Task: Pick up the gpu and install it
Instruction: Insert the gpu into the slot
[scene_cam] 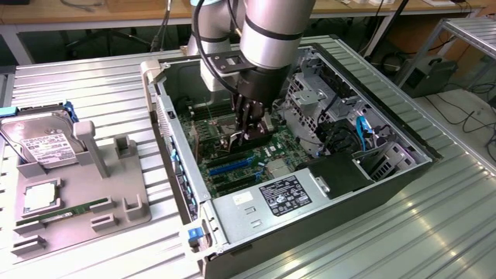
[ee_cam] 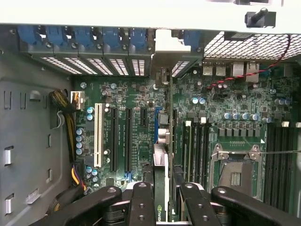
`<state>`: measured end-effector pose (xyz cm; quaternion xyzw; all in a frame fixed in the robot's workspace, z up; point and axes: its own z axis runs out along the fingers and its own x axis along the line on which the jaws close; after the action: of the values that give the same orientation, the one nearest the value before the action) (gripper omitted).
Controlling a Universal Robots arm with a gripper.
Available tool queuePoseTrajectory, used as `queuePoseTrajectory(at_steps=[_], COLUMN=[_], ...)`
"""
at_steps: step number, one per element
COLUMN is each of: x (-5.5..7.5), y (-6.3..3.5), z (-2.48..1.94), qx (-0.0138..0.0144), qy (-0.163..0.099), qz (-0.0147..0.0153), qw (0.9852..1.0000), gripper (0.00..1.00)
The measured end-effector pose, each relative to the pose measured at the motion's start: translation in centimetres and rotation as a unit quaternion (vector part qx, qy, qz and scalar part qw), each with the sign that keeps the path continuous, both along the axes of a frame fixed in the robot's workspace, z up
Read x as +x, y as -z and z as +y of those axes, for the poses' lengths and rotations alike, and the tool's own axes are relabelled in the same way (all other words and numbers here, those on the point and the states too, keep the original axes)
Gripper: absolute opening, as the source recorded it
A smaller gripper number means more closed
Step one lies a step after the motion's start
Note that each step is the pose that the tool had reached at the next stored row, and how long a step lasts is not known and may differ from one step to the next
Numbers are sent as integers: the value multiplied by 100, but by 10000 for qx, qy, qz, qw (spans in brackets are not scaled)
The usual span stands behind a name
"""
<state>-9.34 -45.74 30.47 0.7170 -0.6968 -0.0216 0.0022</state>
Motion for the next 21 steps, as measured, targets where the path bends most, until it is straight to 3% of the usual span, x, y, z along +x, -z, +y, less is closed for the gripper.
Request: queuePoseTrajectory(at_steps=[11,21], x=[-14,-57], y=[26,78], z=[0,-28], qx=[0,-2], qy=[3,17], qz=[0,-1], qw=[10000,10000], gripper=[26,26])
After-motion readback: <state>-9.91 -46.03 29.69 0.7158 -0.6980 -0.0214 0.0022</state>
